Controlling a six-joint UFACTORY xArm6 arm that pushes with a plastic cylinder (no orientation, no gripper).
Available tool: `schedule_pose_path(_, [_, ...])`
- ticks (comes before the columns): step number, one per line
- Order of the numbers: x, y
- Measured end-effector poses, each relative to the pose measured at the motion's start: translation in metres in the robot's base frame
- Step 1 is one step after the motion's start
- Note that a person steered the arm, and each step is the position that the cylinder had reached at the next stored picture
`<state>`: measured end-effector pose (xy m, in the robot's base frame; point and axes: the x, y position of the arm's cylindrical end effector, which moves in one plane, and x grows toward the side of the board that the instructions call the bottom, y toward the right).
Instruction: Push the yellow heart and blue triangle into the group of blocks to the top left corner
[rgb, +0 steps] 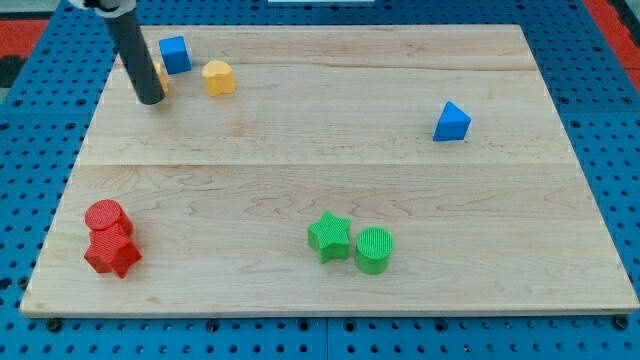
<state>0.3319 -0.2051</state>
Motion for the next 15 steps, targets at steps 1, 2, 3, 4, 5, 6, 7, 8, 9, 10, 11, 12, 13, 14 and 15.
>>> schedule_pose_path(1, [0.028, 0.034])
schedule_pose_path(2, [0.047, 0.111])
schedule_pose_path(3, [0.012, 0.151])
schedule_pose_path(4, [-0.022, 0.093])
schedule_pose_path(5, [-0.044, 0.024])
schedule_pose_path(6, [-0.032, 0.102])
schedule_pose_path(7, [-0.031, 0.247])
schedule_pose_path(8, [-0.031, 0.396])
schedule_pose_path(9, [0.039, 0.455])
schedule_pose_path(10, [0.071, 0.405])
schedule_pose_path(11, [0.051, 0.311])
schedule_pose_path(12, [-0.017, 0.247])
schedule_pose_path(13, [-0.045, 0.178])
schedule_pose_path(14, [-0.06, 0.256])
schedule_pose_path(15, [-0.074, 0.265])
